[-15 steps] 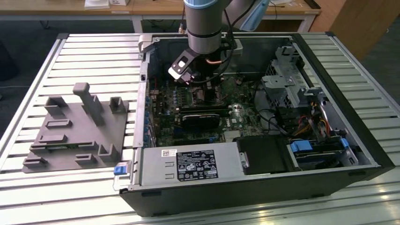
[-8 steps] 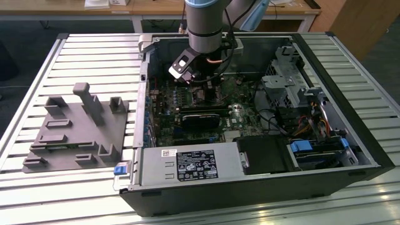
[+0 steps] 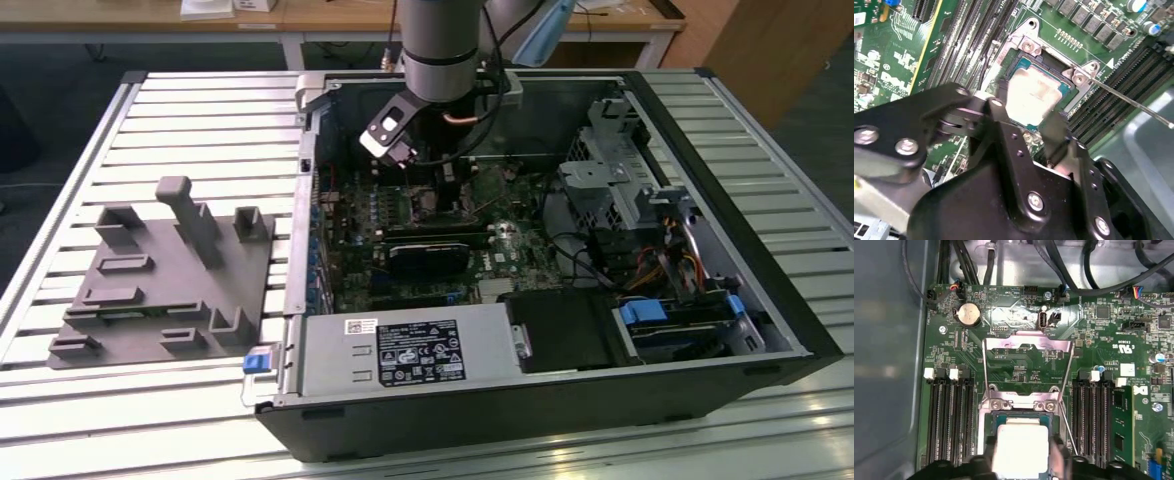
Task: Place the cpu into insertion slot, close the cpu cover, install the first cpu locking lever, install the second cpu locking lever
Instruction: 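Place the cpu into insertion slot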
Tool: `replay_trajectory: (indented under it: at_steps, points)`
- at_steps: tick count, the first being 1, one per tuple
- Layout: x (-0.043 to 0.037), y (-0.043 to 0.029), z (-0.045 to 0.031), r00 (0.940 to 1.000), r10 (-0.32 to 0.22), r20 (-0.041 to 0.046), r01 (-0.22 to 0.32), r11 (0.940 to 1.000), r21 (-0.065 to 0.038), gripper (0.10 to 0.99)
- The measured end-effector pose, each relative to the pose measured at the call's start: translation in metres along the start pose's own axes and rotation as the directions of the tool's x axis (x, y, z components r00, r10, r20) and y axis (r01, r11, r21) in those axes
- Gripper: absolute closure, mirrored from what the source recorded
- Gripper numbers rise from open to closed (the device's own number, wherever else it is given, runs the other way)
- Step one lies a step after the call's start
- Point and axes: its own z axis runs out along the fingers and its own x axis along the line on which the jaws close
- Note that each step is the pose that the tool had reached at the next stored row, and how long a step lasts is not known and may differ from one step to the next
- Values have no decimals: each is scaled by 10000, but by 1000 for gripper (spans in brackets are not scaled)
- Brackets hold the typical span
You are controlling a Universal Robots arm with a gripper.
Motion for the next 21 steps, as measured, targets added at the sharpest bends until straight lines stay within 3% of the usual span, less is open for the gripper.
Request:
replay_trajectory:
  at_steps: [1,3,4,6,7,9,10,11,16,21]
  points:
    - [0,5,-12,10000,0,-6,0,10000,36,549]
    - [-2,20,-18,10000,2,-16,-2,9999,145,675]
    - [-5,26,-19,10000,2,-20,-2,9998,193,675]
    - [-10,38,-19,10000,2,-27,-1,9997,262,788]
    - [-11,43,-19,10000,2,-26,-1,9996,289,788]
    - [-12,51,-19,10000,2,-27,-1,9995,312,906]
    - [-13,53,-18,10000,3,-34,-1,9995,315,906]
    - [-15,55,-18,10000,3,-42,-2,9995,317,961]
    - [-24,84,-15,9999,13,-152,-8,9995,331,980]
    - [-26,114,-12,9999,14,-166,-8,9994,339,980]
